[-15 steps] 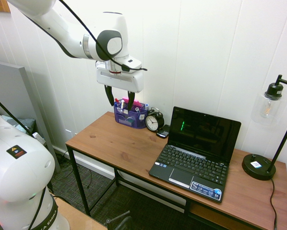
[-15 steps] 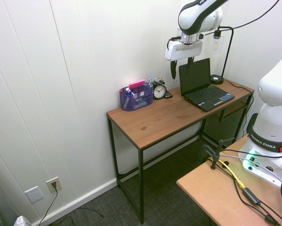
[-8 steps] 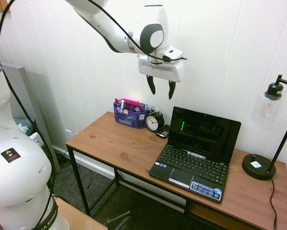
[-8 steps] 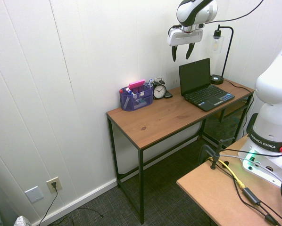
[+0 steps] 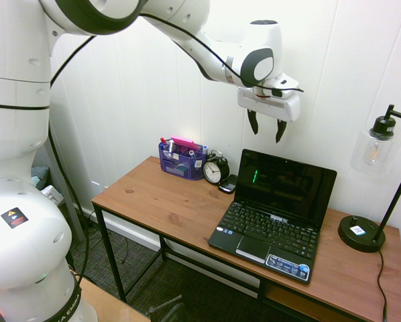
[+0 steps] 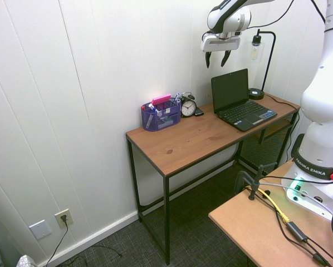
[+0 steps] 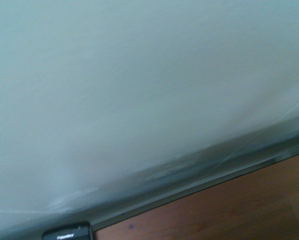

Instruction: Close the laptop lid

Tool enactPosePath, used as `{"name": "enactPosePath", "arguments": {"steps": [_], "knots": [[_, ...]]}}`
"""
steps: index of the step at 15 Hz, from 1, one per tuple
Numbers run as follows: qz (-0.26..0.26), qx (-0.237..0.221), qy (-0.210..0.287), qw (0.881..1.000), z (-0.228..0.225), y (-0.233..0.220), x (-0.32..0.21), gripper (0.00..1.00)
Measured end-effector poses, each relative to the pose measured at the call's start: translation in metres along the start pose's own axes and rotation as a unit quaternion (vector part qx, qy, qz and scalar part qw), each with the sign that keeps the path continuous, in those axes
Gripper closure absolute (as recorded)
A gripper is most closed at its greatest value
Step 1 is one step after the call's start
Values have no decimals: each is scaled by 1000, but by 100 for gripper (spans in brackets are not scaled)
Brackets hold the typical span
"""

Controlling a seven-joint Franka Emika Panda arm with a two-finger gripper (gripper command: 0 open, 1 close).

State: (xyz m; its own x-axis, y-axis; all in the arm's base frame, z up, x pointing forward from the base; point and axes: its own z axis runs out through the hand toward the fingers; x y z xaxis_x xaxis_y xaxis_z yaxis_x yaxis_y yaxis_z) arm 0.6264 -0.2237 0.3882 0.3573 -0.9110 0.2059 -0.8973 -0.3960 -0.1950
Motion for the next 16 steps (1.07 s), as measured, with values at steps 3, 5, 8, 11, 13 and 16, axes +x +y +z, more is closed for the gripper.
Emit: {"name": "enactPosePath", "arguments": {"steps": [3,5,8,11,13,16], "knots": [[18,-6,-7,1000,26,10,26,100],[29,-11,-11,999,37,19,38,100],[35,-13,-15,999,45,29,46,100],[40,-16,-21,999,53,34,48,100],[43,-16,-22,999,55,36,49,100],[49,-16,-26,998,59,42,50,100]]}}
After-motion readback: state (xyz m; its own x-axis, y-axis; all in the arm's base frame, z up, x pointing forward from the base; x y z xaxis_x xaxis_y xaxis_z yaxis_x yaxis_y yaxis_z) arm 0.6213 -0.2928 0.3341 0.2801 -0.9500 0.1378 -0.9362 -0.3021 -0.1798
